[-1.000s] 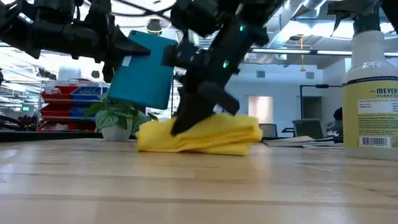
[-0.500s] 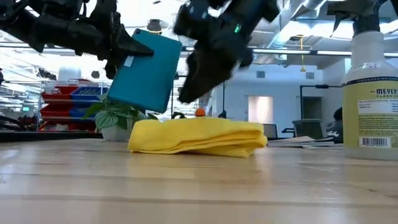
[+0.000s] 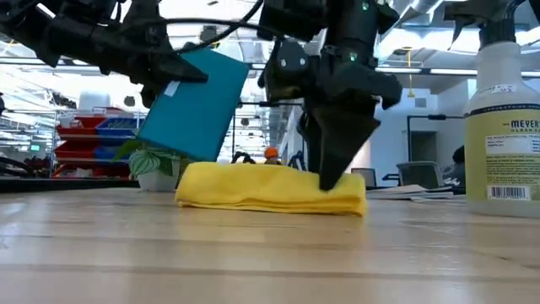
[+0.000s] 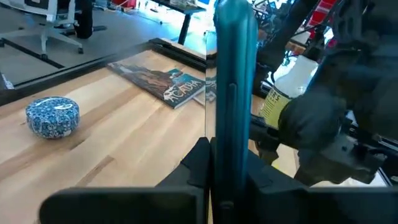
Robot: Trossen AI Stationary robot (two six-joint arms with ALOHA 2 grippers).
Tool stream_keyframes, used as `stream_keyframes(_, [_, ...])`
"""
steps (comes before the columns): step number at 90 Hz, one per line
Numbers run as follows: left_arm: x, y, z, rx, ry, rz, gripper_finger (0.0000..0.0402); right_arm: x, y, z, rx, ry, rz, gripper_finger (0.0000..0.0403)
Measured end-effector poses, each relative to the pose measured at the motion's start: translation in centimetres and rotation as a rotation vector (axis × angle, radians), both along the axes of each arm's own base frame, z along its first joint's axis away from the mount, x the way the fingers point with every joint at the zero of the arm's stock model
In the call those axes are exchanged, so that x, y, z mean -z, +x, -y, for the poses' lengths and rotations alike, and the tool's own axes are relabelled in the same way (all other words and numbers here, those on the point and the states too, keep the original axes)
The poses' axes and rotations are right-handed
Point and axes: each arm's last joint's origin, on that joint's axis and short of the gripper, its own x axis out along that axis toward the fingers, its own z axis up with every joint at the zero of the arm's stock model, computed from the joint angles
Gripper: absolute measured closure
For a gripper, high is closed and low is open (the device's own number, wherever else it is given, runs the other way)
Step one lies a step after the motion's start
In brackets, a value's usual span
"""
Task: Apply microfiber cloth
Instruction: Wipe the back of the blue tablet using the yellow microfiber cloth
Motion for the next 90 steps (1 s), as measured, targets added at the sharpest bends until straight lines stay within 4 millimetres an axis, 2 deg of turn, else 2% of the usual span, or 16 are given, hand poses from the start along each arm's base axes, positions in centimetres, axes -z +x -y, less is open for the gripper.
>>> stream_keyframes(6, [0.0,0.0,0.0,0.0,0.001,0.001,0.0391,-0.1,0.1,0.0,0.0,-0.001,0.018,0.0259])
stream_keyframes(16, [0.0,0.0,0.0,0.0,0.008,-0.002,0.0391,-0.7,0.2,0.4,0.002,-0.057,0.052,0.0365])
stream_keyframes(19, [0.0,0.0,0.0,0.001,0.008,-0.001,0.0391,-1.0,0.2,0.6,0.003,-0.082,0.062,0.0382])
stream_keyframes(35, [0.0,0.0,0.0,0.001,0.01,-0.003,0.0391,-3.6,-0.4,1.8,0.097,-0.305,0.147,0.0398])
stream_keyframes(47, [0.0,0.0,0.0,0.001,0.012,-0.005,0.0391,-6.6,-1.2,1.9,0.192,-0.514,0.258,0.0401])
stream_keyframes(57, [0.1,0.0,0.0,0.001,0.011,-0.009,0.0391,-8.1,-1.8,1.8,0.2,-0.546,0.304,0.0401])
stream_keyframes(69, [0.1,0.0,0.0,0.0,0.011,-0.009,0.0391,-7.3,-1.8,1.3,0.158,-0.416,0.259,0.0402])
stream_keyframes(76, [0.1,0.0,0.0,0.0,0.011,-0.009,0.0391,-5.3,-1.3,1.1,0.13,-0.32,0.217,0.0402])
stream_keyframes(85, [0.1,0.0,0.0,0.0,0.01,-0.009,0.0391,-2.1,-1.9,1.0,0.059,-0.228,0.088,0.0402])
stream_keyframes(90, [0.1,0.0,0.0,0.0,0.01,-0.011,0.0391,-1.2,-1.5,0.8,0.027,-0.157,0.08,0.04])
